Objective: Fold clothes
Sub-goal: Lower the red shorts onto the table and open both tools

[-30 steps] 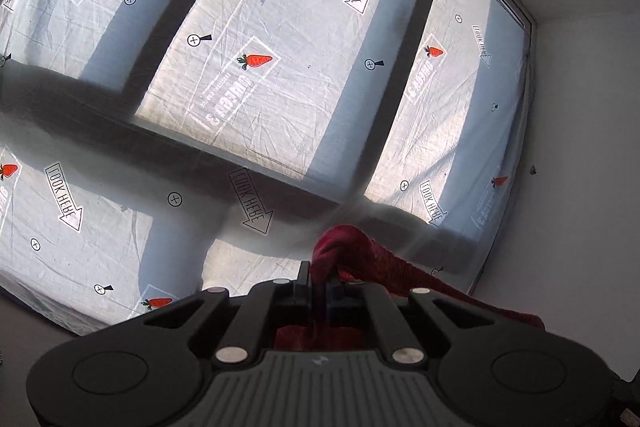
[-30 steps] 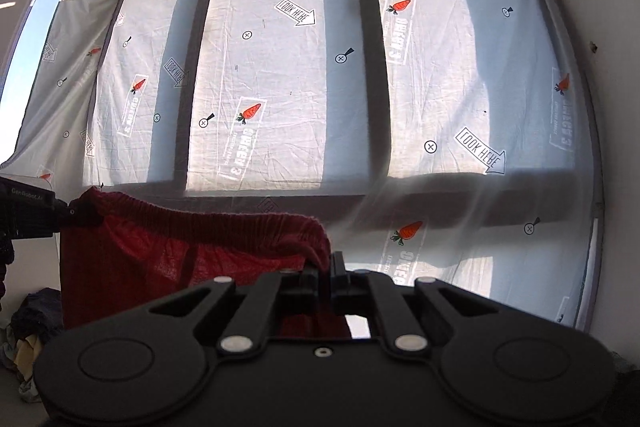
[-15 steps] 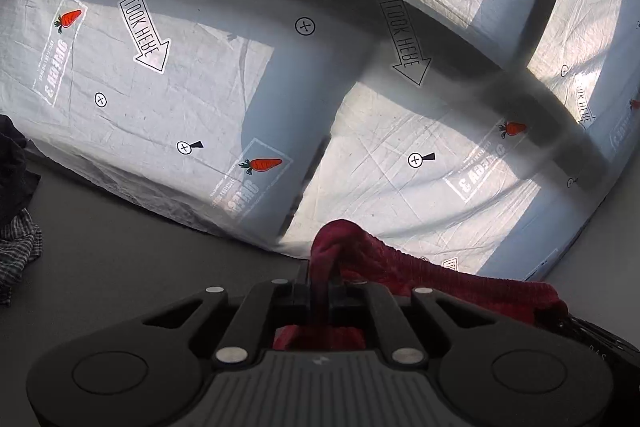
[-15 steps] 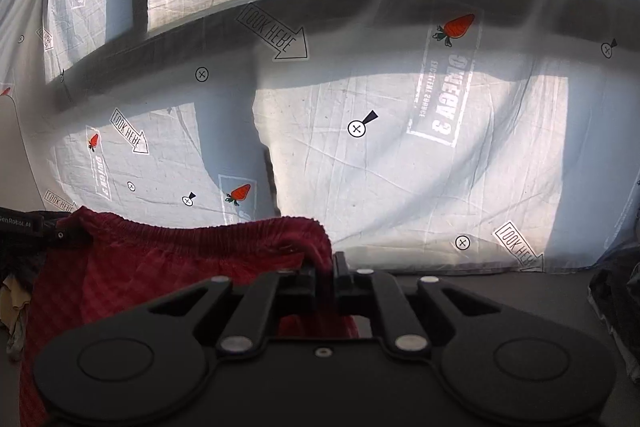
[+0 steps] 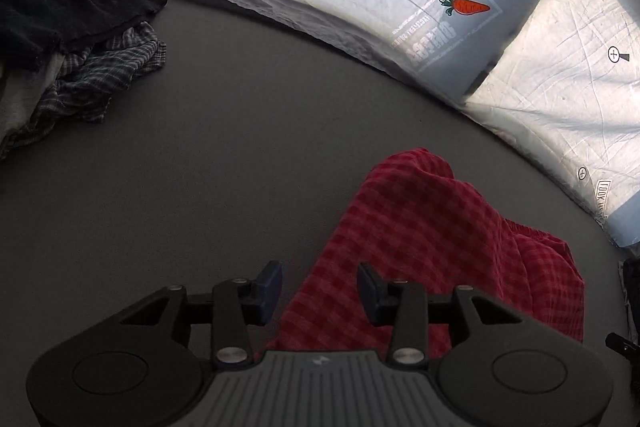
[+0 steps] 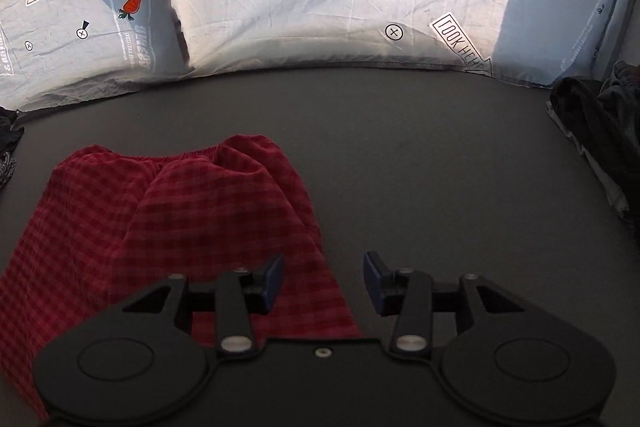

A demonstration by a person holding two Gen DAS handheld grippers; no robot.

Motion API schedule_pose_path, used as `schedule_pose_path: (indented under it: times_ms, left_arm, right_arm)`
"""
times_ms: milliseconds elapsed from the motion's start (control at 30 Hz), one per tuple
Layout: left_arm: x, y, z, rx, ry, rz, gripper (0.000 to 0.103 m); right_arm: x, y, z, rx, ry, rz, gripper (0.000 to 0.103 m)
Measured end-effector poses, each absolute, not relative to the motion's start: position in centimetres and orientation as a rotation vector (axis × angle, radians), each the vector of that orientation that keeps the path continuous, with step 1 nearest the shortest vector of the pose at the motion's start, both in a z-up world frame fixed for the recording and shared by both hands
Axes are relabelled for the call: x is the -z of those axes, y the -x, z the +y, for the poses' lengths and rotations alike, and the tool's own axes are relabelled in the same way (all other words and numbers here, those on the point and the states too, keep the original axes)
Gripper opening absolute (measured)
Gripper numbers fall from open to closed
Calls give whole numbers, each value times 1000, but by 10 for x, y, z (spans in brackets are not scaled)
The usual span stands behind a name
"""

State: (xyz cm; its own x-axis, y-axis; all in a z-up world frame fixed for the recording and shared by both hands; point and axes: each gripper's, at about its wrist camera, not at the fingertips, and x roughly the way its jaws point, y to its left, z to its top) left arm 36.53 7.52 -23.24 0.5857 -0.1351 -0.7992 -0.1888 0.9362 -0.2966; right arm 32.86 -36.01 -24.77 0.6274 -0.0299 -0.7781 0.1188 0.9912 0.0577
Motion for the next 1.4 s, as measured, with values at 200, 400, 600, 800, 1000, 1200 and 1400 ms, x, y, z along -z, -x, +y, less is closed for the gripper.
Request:
schedule_pose_path:
  times_ms: [200,400,600,800,1000,1200,1400]
  left_arm:
    - [254,-304,85,-83,407,982,55]
    - [265,-295,78,-48,308,957,63]
    - [270,-302,83,-8,277,908,60]
    - [269,-293,88,34,318,885,1]
    - [220,-262,119,-39,427,778,0]
    - [180,-232,160,-162,484,715,1]
    - [205,-223,169,-303,458,822,9]
  right_arm:
    - [261,-262,-391,218,-184,966,46]
    - [265,-222,-406,287,-282,963,50]
    - [269,-203,-408,332,-369,936,50]
    - [272,-195,-406,356,-387,923,50]
    - [271,-187,-401,343,-323,935,50]
    - [274,-183,-400,313,-295,947,50]
    - [273,-179,-396,291,-322,954,50]
